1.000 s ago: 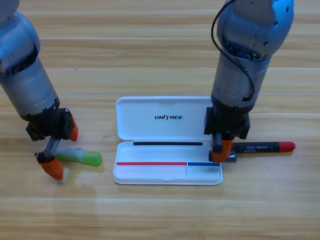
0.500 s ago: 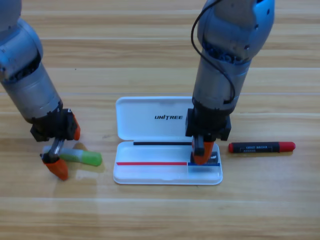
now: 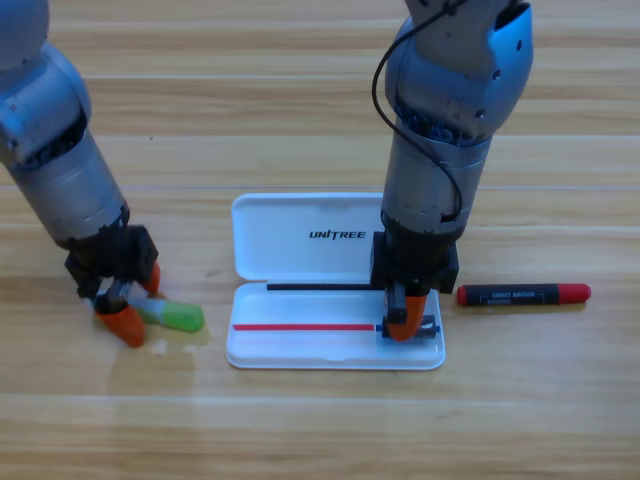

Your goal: Clean up eraser and pencils

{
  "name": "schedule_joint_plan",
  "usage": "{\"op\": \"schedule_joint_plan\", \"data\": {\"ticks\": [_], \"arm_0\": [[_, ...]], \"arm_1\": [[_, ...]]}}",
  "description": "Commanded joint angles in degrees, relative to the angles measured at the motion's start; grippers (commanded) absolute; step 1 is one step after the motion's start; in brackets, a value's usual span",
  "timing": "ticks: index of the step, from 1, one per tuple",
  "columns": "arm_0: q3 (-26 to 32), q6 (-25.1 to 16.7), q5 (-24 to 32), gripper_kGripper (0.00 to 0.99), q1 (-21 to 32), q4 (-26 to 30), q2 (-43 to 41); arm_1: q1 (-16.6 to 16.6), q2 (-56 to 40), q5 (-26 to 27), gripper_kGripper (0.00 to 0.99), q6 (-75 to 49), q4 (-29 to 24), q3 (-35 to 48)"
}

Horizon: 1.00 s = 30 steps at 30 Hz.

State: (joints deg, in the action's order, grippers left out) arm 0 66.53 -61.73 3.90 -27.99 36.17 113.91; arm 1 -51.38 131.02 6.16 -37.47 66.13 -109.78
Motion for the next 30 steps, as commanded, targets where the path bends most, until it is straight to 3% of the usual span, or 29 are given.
{"op": "schedule_joint_plan", "data": {"ticks": [1, 2, 4, 6, 13, 19, 25, 30], "arm_0": [[-0.9, -1.7, -1.1, 0.334, -1.0, -0.8, 3.4], [-0.9, -2.2, -1.3, 0.233, -1.1, -0.8, 3.3], [-0.9, -2.8, -1.8, 0.000, -1.1, -0.8, 2.7], [-1.0, -2.7, -2.1, 0.000, -1.1, -0.9, 1.8], [-1.0, -2.5, -3.4, 0.000, -1.1, 1.1, -1.9], [5.3, -1.9, -3.8, 0.000, -1.4, 9.6, -6.9], [13.2, 0.9, -3.7, 0.000, -4.0, 17.2, -9.3], [19.0, 6.0, -3.9, 0.000, -8.8, 21.0, -6.9]], "arm_1": [[-0.5, 2.4, 0.3, 0.341, -0.1, 0.4, 1.6], [-0.5, 2.2, 0.4, 0.485, -0.1, 0.4, 1.8], [-0.4, 1.3, 0.3, 0.660, -0.2, 0.4, 2.1], [-0.3, -0.2, 0.3, 0.753, -0.1, 0.4, 2.5], [1.9, -12.4, 0.2, 0.778, -2.9, 2.1, 7.0], [7.0, -20.0, -3.0, 0.776, -9.4, 3.0, 15.7], [14.0, -15.8, -6.8, 0.776, -15.7, -1.1, 20.8], [15.9, -10.3, -6.5, 0.776, -19.7, -6.0, 20.2]]}}
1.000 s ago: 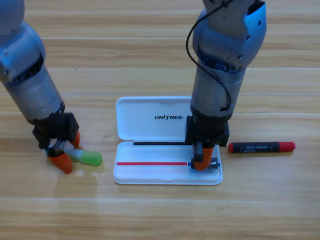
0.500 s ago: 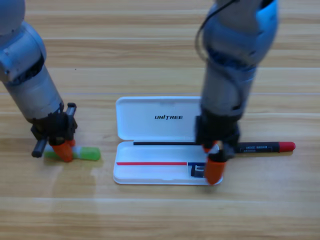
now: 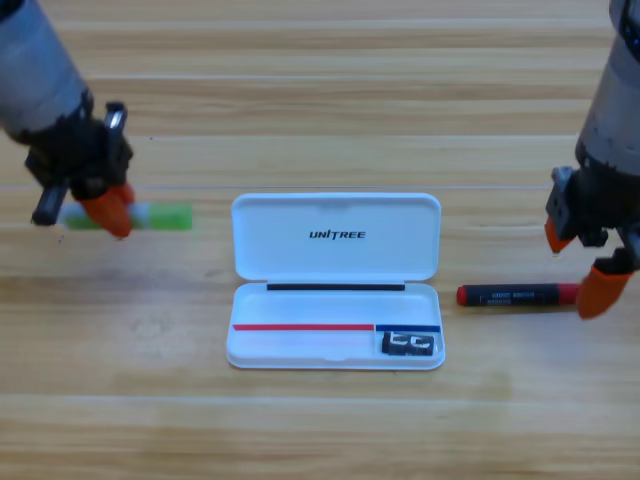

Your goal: Clean up eraser and pencils

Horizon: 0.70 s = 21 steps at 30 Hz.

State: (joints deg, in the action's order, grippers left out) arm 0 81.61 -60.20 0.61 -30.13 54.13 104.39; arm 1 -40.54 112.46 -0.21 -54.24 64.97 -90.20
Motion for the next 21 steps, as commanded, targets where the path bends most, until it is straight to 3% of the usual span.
{"op": "schedule_joint_plan", "data": {"ticks": [1, 10, 18, 19, 21], "arm_0": [[5.1, 5.7, -0.7, 0.000, -7.8, 3.7, 3.6], [13.7, 13.3, -0.6, 0.000, -15.1, 7.3, 12.7], [17.3, 16.2, -0.4, 0.000, -17.8, 8.2, 17.6], [17.4, 16.3, -0.4, 0.000, -17.9, 8.2, 17.9], [17.4, 16.5, -0.3, 0.000, -18.1, 8.2, 18.7]], "arm_1": [[5.0, 9.3, 0.0, 0.776, -3.2, -5.5, 0.3], [5.0, 15.9, 3.1, 0.776, -5.1, -6.2, -4.4], [5.0, 18.1, 3.2, 0.770, -5.5, -6.3, -5.8], [5.0, 18.2, 3.1, 0.761, -5.5, -6.3, -5.8], [5.0, 18.6, 2.9, 0.632, -5.6, -6.3, -5.7]]}}
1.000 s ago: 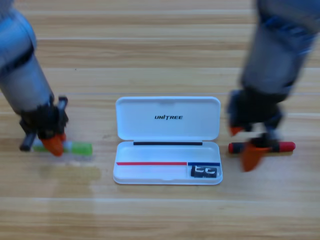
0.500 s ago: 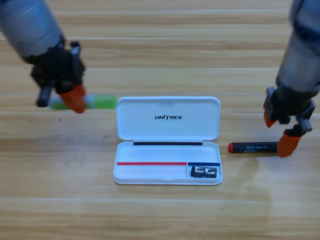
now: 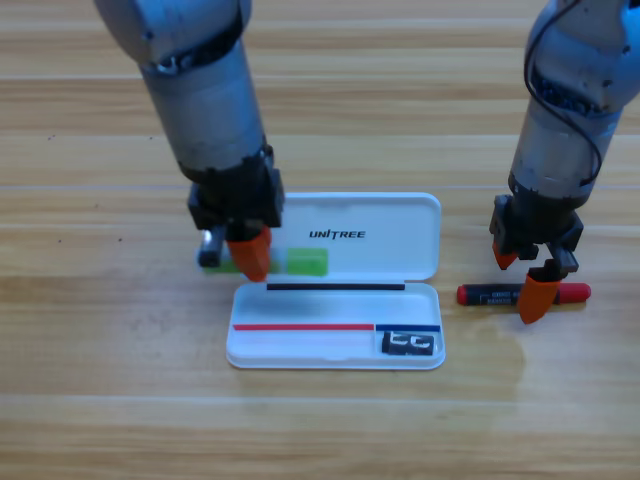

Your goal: Clean up eraser and pencils

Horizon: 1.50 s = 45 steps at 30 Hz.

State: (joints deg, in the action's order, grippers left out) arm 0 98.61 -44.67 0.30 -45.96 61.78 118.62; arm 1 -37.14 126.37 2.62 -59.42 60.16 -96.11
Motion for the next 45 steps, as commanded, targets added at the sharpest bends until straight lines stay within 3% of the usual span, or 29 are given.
{"op": "schedule_joint_plan", "data": {"ticks": [1, 4, 10, 12, 14, 28, 38, 43, 44, 45], "arm_0": [[0.5, 1.2, 0.0, 0.000, -2.4, 0.5, 4.7], [0.5, 1.3, 0.1, 0.000, -2.4, 0.5, 5.2], [1.2, 1.8, 0.1, 0.000, -2.6, 0.5, 6.2], [1.8, 2.0, 0.1, 0.000, -2.9, 0.5, 6.8], [2.3, 2.3, -0.1, 0.000, -3.3, 0.5, 7.6], [4.4, 2.7, 4.3, 0.000, -3.9, 0.5, 13.6], [4.8, 2.7, 5.7, 0.000, -3.9, 1.3, 14.8], [4.6, 3.2, 5.9, 0.000, -3.9, 1.5, 14.3], [4.5, 3.2, 5.9, 0.153, -3.9, 1.7, 14.2], [4.5, 3.2, 5.8, 0.551, -3.9, 1.9, 14.1]], "arm_1": [[1.6, 4.7, 0.2, 0.549, -0.5, -1.4, 0.2], [1.6, 4.8, 0.3, 0.362, -0.6, -1.4, 0.5], [1.6, 5.7, 0.3, 0.327, -0.7, -1.4, 0.5], [1.6, 6.0, 0.3, 0.117, -0.9, -1.4, 0.5], [1.6, 6.2, 0.4, 0.018, -0.9, -1.5, 0.5], [1.6, 4.5, 0.0, 0.000, -0.9, -2.0, 0.7], [-0.5, -10.1, 0.1, 0.000, 1.5, 2.5, 2.6], [-1.9, -12.8, 0.2, 0.000, 2.3, 3.1, 3.0], [-2.2, -12.9, 0.1, 0.000, 2.5, 3.2, 3.1], [-2.4, -12.9, 0.2, 0.000, 2.6, 3.3, 3.1]]}}
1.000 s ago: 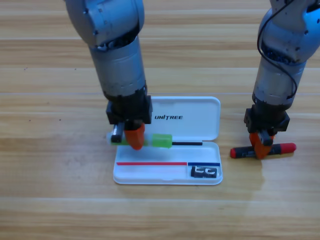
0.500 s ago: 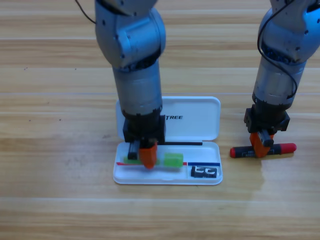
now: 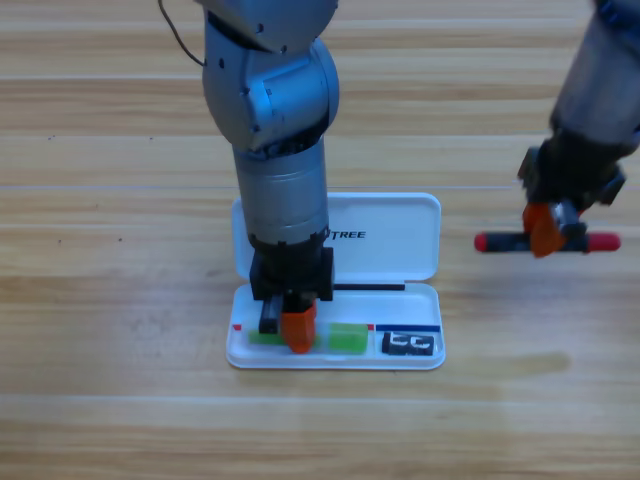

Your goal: Clean up eraser and pencils

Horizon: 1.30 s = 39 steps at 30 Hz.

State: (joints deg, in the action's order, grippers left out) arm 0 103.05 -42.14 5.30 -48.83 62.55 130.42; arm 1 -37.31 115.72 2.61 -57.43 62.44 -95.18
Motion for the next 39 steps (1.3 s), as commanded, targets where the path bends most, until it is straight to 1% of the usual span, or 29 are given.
{"op": "schedule_joint_plan", "data": {"ticks": [1, 2, 3, 6, 9, 13, 17, 23, 26, 28, 32, 36, 39], "arm_0": [[0.1, 0.6, 0.8, 0.867, -1.0, 1.3, 2.1], [0.1, 0.5, 0.8, 0.977, -1.0, 1.6, 1.9], [0.1, 0.4, 0.7, 0.990, -0.9, 1.6, 1.6], [0.1, 0.4, 0.6, 0.990, -0.7, 2.0, 1.1], [-0.1, 0.3, 0.6, 0.990, -0.6, 2.1, 0.5], [-0.3, 0.4, 0.7, 0.990, -0.5, 2.6, -0.2], [0.3, 0.2, 0.7, 0.990, -0.4, 3.7, -1.7], [4.3, -0.1, 0.7, 0.990, -0.3, 9.1, -5.8], [7.1, -0.1, 0.4, 0.990, -0.3, 12.2, -10.5], [8.0, 0.7, -0.1, 0.990, -0.1, 13.3, -14.5], [5.8, 0.2, 0.0, 0.990, 4.1, 13.5, -22.8], [2.9, -0.6, 1.2, 0.990, 11.6, 13.3, -28.3], [-1.0, -2.6, 2.2, 0.990, 17.7, 12.1, -32.3]], "arm_1": [[-2.5, -2.3, 0.2, 0.000, 0.9, 1.0, 2.2], [-2.8, -2.3, 0.2, 0.000, 1.1, 1.0, 2.2], [-3.1, -2.3, 0.2, 0.000, 1.4, 1.0, 2.2], [-4.0, -2.3, 0.2, 0.000, 2.2, 1.0, 2.0], [-5.7, -2.2, 0.3, 0.000, 3.7, 1.0, 1.4], [-8.2, -0.3, 0.3, 0.000, 5.8, 1.5, -1.4], [-9.9, 2.1, 0.3, 0.000, 7.2, 1.7, -4.5], [-12.0, 5.8, 0.2, 0.000, 8.9, 1.8, -9.4], [-12.8, 7.8, 0.0, 0.000, 9.4, 1.9, -11.3], [-13.3, 9.0, -0.1, 0.000, 9.5, 1.9, -12.2], [-14.5, 12.3, -0.2, 0.000, 9.9, 2.1, -14.3], [-15.2, 16.4, -0.4, 0.000, 10.3, 2.1, -18.0], [-15.5, 19.1, -0.7, 0.000, 10.7, 2.2, -20.9]]}}
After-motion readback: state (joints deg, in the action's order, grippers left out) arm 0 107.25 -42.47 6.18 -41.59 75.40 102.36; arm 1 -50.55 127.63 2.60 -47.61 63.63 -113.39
